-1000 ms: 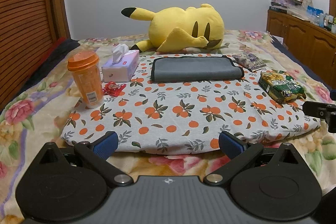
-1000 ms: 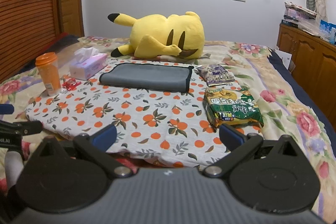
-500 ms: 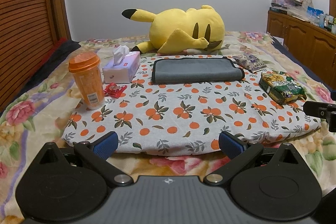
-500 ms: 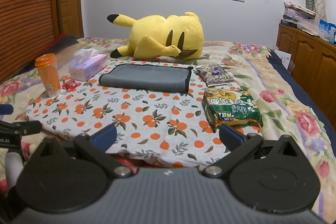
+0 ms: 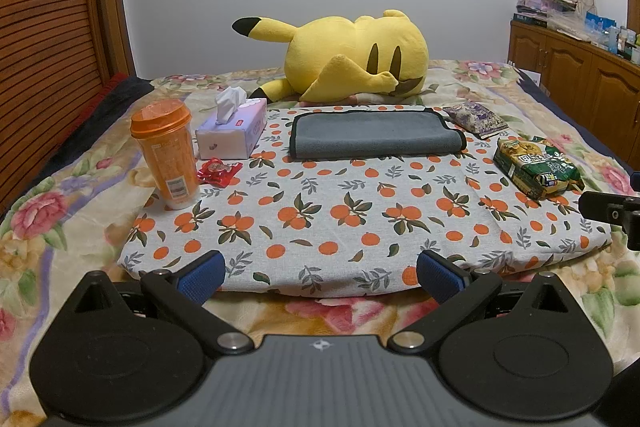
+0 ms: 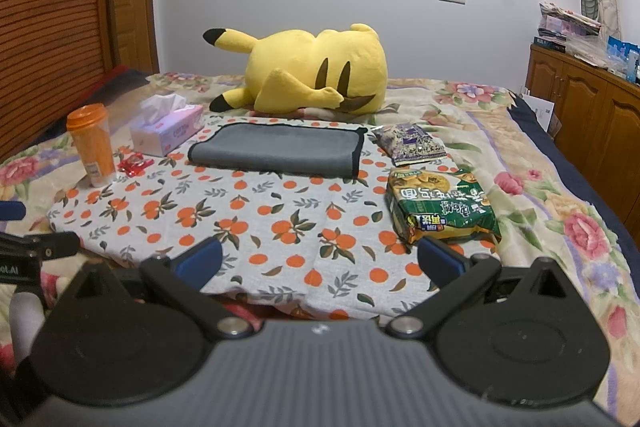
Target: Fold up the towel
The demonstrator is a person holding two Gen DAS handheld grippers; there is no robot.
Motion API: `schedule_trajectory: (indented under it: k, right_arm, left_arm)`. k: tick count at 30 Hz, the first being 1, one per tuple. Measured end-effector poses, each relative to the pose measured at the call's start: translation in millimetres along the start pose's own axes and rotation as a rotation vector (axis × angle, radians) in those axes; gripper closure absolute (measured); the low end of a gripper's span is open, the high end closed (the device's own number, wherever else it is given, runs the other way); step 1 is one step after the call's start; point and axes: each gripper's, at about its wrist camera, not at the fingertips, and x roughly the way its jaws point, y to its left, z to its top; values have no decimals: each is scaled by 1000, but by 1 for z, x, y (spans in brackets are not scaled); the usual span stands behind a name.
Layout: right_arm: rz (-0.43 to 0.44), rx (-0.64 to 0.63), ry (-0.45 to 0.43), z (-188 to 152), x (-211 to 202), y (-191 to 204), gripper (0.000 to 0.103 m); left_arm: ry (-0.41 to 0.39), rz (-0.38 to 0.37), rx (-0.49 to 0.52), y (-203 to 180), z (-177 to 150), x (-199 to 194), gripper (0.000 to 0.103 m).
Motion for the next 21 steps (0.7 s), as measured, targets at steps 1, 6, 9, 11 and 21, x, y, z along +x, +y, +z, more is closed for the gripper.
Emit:
schedule_trajectory:
  k: [1, 6, 9, 11, 21]
  right_arm:
    - [0, 0, 0, 0, 0, 0, 0]
    - [0, 1, 0, 0, 0, 0, 0]
    - [1, 1, -1, 0, 0, 0, 0]
    - [1, 0, -1, -1, 0, 0, 0]
    - [2, 14, -35, 4, -4, -6, 0]
  left_arm:
    - [-1, 0, 0, 0, 0, 0, 0]
    - [0, 0, -1, 1, 0, 0, 0]
    - [-1, 0, 0, 0, 0, 0, 0]
    - [-2, 0, 0, 0, 0, 0, 0]
    - [-65, 3, -10, 1, 5, -10, 0]
